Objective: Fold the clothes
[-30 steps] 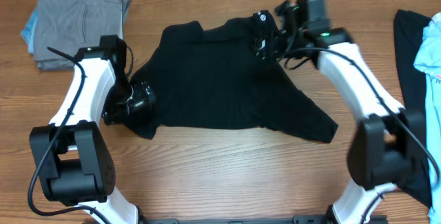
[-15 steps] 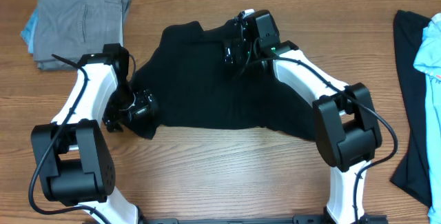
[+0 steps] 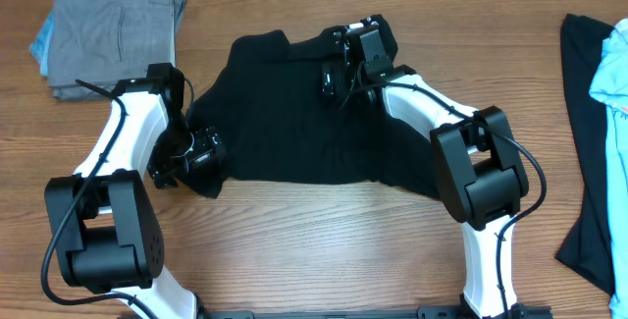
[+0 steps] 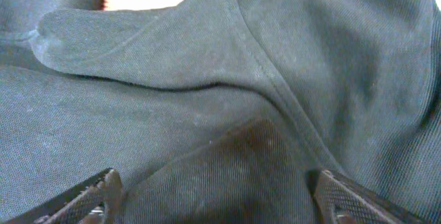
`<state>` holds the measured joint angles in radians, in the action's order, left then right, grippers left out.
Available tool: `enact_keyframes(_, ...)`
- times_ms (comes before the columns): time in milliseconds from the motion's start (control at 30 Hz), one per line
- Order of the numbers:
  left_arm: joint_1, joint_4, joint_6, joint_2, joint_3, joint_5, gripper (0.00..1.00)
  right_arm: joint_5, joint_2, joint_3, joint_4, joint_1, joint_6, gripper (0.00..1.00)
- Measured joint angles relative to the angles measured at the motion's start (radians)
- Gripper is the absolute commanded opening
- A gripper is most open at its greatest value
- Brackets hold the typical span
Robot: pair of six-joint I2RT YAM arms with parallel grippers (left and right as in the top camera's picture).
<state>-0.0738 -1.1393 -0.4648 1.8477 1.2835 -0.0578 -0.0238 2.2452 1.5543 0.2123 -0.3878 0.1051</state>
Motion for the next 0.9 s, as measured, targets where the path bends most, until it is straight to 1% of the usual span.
enact_keyframes(300,0.000,0.003,0.000,0.000,0.000,-0.003,1.00,0.002,0.007,0.000,-0.018,0.000,-0.001,0.88)
enact_keyframes(333,0.000,0.004,0.000,0.000,0.000,-0.003,1.00,0.002,0.010,0.000,-0.018,0.000,0.000,0.86)
enact_keyframes(533,0.000,0.009,0.000,0.000,0.000,-0.003,1.00,0.005,0.032,0.001,-0.032,0.000,-0.001,0.83)
enact_keyframes(567,0.000,0.011,0.000,0.000,0.000,-0.003,1.00,0.006,0.036,0.002,-0.037,0.000,0.000,0.80)
enact_keyframes(600,0.000,0.012,0.000,0.000,0.000,-0.003,1.00,0.006,0.036,0.002,-0.038,0.000,-0.001,0.75)
enact_keyframes(633,0.000,0.013,0.000,0.000,0.000,-0.003,1.00,0.007,0.036,0.002,-0.039,0.000,0.000,0.58)
enact_keyframes(667,0.000,0.013,0.000,0.000,0.000,-0.003,1.00,0.006,0.036,0.002,-0.040,0.000,-0.001,0.43)
enact_keyframes(700,0.000,0.015,0.000,0.000,0.000,-0.003,1.00,0.007,0.037,0.002,-0.042,0.000,-0.001,0.38)
enact_keyframes(867,0.000,0.015,0.000,0.000,0.000,-0.003,1.00,0.006,0.038,0.002,-0.041,0.000,0.002,0.38)
enact_keyframes(900,0.000,0.015,0.000,0.000,0.000,-0.003,1.00,0.006,0.038,0.002,-0.041,0.000,0.003,0.35)
